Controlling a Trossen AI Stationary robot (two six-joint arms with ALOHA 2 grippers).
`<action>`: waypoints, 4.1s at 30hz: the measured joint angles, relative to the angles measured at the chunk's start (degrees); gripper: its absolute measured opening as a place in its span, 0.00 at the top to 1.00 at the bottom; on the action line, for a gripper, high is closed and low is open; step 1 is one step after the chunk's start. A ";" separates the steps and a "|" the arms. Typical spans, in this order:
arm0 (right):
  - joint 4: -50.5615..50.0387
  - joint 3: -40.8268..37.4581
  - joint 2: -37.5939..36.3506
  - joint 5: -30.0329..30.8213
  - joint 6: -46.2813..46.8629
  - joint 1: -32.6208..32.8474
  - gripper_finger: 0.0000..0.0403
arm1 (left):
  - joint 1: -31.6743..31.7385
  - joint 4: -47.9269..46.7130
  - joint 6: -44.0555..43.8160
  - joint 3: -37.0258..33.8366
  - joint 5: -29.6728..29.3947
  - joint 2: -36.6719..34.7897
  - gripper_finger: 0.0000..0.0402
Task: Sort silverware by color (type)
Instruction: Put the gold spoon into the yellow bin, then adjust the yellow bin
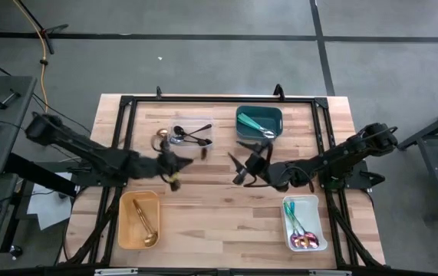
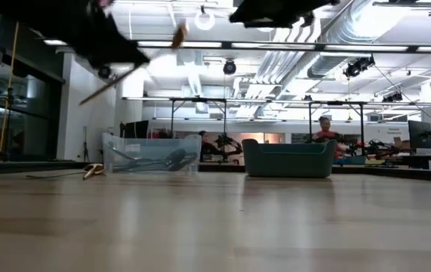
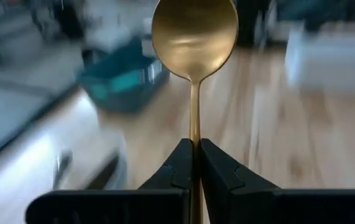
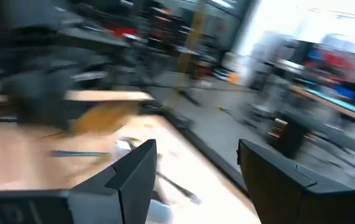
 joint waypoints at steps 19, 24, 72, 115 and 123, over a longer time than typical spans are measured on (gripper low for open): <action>2.86 0.00 3.09 -33.48 9.25 -10.44 0.45 | 7.01 23.10 5.97 -13.41 17.68 -15.22 0.99; 4.11 0.01 3.26 -36.21 9.27 -10.96 0.45 | 6.52 21.82 5.81 -13.39 17.70 -15.22 0.99; -3.83 0.01 3.30 -36.32 15.52 -10.65 0.45 | -32.90 -30.01 -4.54 6.19 33.11 0.30 0.98; -5.06 0.00 3.32 -36.41 16.43 -10.39 0.45 | -36.88 -40.21 -10.01 6.15 24.48 0.80 0.89; -5.07 0.01 3.32 -36.37 16.11 -10.39 0.45 | -36.87 -39.69 -4.59 7.41 20.30 0.80 0.88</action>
